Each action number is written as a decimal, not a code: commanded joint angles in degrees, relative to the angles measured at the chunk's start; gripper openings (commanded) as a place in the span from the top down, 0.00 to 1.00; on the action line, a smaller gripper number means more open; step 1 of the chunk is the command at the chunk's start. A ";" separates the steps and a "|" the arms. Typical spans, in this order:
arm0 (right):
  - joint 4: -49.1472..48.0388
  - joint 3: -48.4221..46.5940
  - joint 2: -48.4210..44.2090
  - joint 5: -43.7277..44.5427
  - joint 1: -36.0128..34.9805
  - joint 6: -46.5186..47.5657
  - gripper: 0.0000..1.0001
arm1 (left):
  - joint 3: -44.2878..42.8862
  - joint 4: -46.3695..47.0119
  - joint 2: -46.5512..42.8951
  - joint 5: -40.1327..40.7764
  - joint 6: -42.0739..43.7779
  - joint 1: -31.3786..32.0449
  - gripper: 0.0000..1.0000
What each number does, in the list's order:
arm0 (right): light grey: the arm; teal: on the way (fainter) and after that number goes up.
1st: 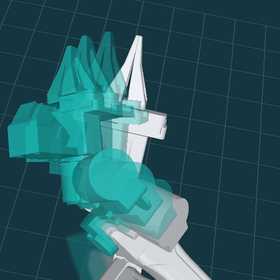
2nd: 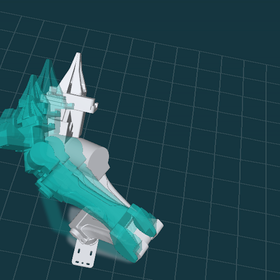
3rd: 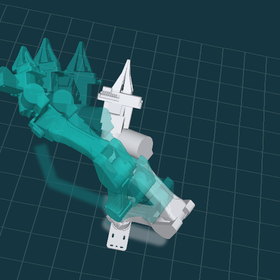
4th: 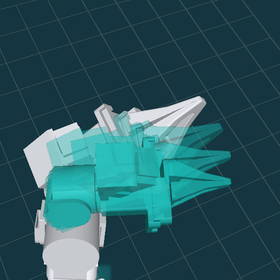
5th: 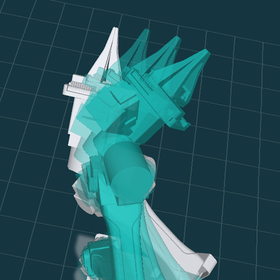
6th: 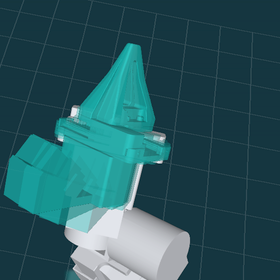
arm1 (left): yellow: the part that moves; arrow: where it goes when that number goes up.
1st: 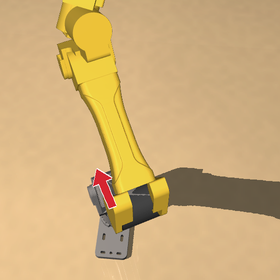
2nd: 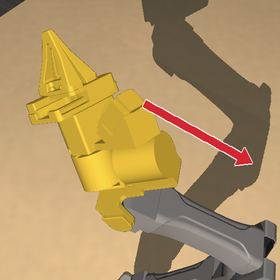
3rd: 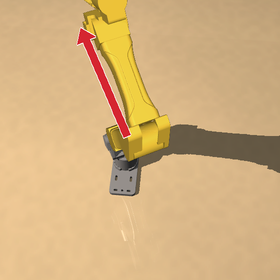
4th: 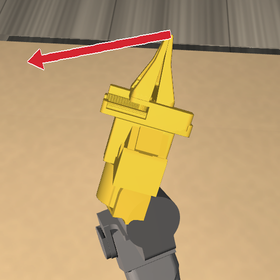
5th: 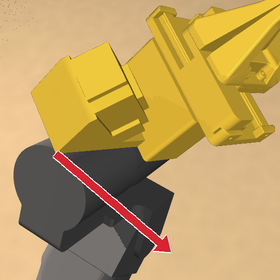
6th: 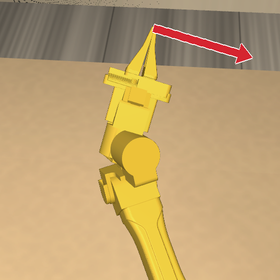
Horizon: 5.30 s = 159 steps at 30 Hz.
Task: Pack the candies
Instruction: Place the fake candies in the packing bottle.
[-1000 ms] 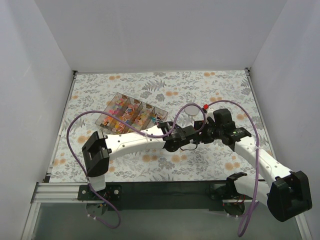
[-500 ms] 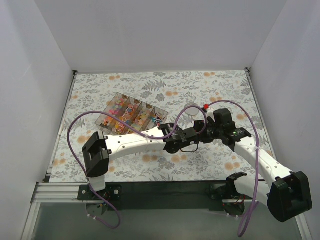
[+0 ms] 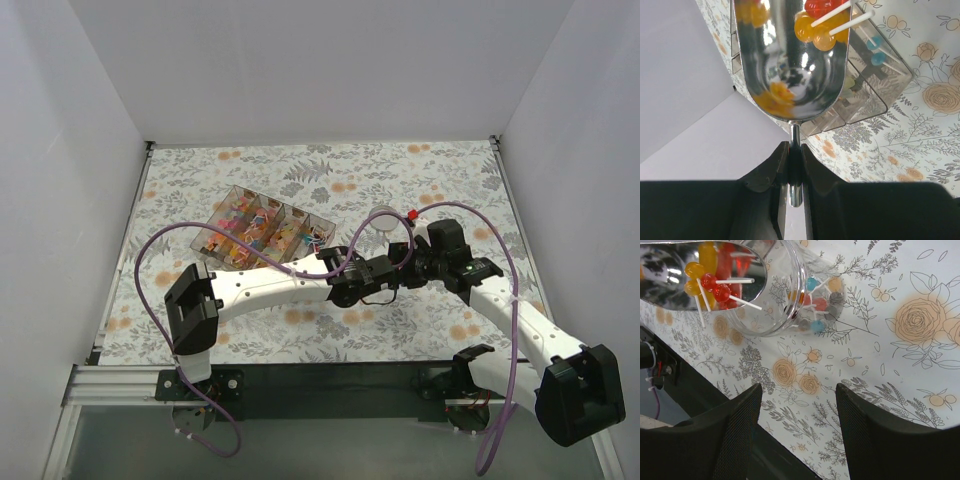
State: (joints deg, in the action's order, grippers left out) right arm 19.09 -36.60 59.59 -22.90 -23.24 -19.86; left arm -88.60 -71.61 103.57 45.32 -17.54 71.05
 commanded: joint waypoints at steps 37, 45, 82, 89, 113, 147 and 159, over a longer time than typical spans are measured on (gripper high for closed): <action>-3.45 3.02 -2.20 -1.80 0.22 -2.03 0.33 | -3.16 0.42 0.22 2.58 1.98 1.20 1.00; -3.62 3.46 -2.47 -1.54 0.31 -2.11 0.33 | -3.34 0.78 -0.30 2.94 2.34 1.73 1.00; -4.85 4.70 -2.46 -2.33 0.92 -2.82 0.33 | 3.17 3.67 -3.81 4.69 4.97 1.73 1.00; -5.12 4.70 -2.38 -2.51 0.92 -2.91 0.33 | 3.69 3.94 -4.78 4.60 5.06 1.46 1.00; -7.57 -12.80 2.89 -9.35 2.15 -1.94 0.37 | 1.49 9.73 -16.90 -19.82 -3.20 -1.88 1.00; -11.54 -5.59 3.16 -11.83 3.55 -3.79 0.80 | 15.12 26.18 -27.64 -35.30 -8.04 -10.14 1.00; -7.84 -9.54 2.72 -14.01 6.72 -0.62 0.45 | 14.59 23.45 -26.75 -35.38 -7.42 -10.40 1.00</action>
State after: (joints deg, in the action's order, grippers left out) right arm 11.35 -42.39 63.00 -33.78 -16.60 -21.54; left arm -73.84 -47.81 77.45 10.22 -25.12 60.84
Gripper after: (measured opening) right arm 0.532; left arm 0.120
